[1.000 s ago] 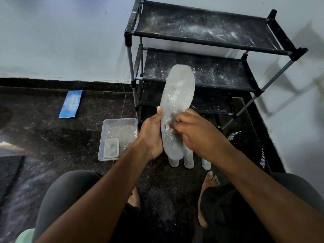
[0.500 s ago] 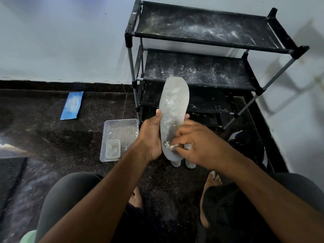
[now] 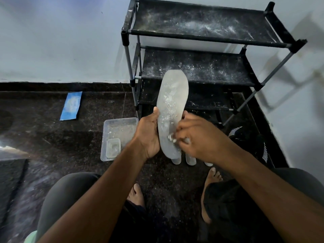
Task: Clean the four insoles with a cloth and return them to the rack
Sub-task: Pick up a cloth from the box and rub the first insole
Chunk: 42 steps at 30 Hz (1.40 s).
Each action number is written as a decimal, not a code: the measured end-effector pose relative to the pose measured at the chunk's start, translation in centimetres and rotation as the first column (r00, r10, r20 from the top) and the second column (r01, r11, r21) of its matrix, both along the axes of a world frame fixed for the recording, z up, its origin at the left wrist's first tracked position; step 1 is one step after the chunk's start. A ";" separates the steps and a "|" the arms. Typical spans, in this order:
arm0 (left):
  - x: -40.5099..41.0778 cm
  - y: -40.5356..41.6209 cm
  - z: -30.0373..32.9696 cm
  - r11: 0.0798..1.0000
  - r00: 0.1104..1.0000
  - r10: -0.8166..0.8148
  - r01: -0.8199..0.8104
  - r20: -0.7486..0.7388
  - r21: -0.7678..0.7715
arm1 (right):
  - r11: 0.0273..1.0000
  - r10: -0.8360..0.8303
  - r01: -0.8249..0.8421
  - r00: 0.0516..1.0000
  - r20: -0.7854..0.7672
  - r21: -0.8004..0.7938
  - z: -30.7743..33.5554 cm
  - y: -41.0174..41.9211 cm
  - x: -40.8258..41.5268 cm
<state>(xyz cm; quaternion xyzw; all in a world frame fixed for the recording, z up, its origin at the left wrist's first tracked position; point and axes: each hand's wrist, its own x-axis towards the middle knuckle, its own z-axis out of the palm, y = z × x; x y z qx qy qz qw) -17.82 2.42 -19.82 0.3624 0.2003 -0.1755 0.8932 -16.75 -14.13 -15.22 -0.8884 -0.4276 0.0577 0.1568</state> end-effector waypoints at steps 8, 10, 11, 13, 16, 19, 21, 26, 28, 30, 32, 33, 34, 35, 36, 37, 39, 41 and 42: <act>-0.1 0.3 0.1 1.000 1.000 0.002 -0.002 0.008 -0.008 | 1.000 -0.012 0.013 0.999 -0.046 0.014 0.9 -0.6 0.1; 0.0 0.3 -0.1 1.000 1.000 0.002 -0.002 0.023 -0.009 | 0.995 0.032 -0.047 0.984 -0.175 -0.085 0.4 -0.6 -0.5; 0.0 0.4 -0.2 1.000 1.000 0.008 -0.008 0.018 0.002 | 0.993 0.048 -0.074 0.963 -0.265 -0.087 0.5 -0.8 -0.9; 0.1 0.4 -0.5 1.000 1.000 -0.003 0.003 0.018 0.003 | 0.999 0.035 -0.034 0.939 -0.342 0.007 1.0 -1.1 -0.9; 0.0 0.2 -0.4 0.999 1.000 -0.023 0.023 0.020 -0.032 | 0.991 -0.048 0.072 0.977 -0.209 0.109 1.5 -1.0 -0.1; 0.1 0.2 -0.5 0.998 0.999 -0.027 0.028 0.021 -0.057 | 0.999 0.027 -0.034 0.978 -0.208 -0.029 0.8 -0.6 -0.5; 0.1 0.3 -0.5 0.998 1.000 -0.023 0.023 0.002 -0.056 | 0.998 0.068 -0.060 0.931 -0.360 0.033 1.0 -0.6 -1.2; 0.0 0.0 -0.5 0.999 0.999 -0.042 0.042 -0.021 -0.018 | 0.963 -0.134 0.151 0.987 -0.091 0.222 1.1 -0.2 0.2; -0.1 -0.3 -0.5 0.999 0.999 -0.044 0.044 -0.022 0.005 | 0.991 -0.086 0.086 0.996 -0.011 0.103 0.4 0.4 0.2; -0.2 -0.5 -0.6 0.998 0.998 -0.056 0.056 -0.020 0.010 | 0.997 0.007 0.003 0.991 -0.137 0.074 -0.3 0.7 -0.3; -0.1 -0.4 -0.7 0.997 0.997 -0.071 0.071 -0.015 0.004 | 0.987 0.015 0.025 0.969 -0.247 0.159 0.0 0.4 -0.4; -0.1 -0.4 -0.7 0.998 0.997 -0.069 0.069 -0.022 0.003 | 0.976 -0.017 0.070 0.969 -0.248 0.207 0.3 0.2 -0.3; 0.0 -0.4 -0.7 0.998 0.997 -0.067 0.067 -0.027 0.005 | 0.962 -0.068 0.117 0.978 -0.199 0.245 0.4 0.0 0.1; -0.1 -0.4 -0.6 0.998 0.998 -0.064 0.064 -0.023 0.003 | 0.953 -0.132 0.160 0.984 -0.120 0.258 0.4 -0.1 0.6; -0.1 -0.6 -0.4 0.998 0.998 -0.062 0.062 -0.012 -0.003 | 0.951 -0.186 0.190 0.982 -0.037 0.243 0.3 0.0 1.0; -0.2 -0.6 -0.3 0.998 0.998 -0.058 0.058 -0.011 -0.005 | 0.958 -0.206 0.196 0.978 0.027 0.208 0.2 0.3 1.2; -0.3 -0.7 -0.2 0.998 0.998 -0.059 0.059 -0.027 0.012 | 0.985 -0.126 0.121 0.991 0.034 0.120 -0.3 1.2 0.7; -0.3 -0.5 -0.4 0.997 0.996 -0.071 0.072 -0.048 0.035 | 0.994 -0.028 0.036 0.997 -0.073 0.106 -0.6 1.5 0.0; -0.3 -0.3 -0.4 0.997 0.996 -0.066 0.069 -0.062 0.045 | 0.991 -0.021 0.038 0.990 -0.137 0.125 -0.2 1.3 -0.2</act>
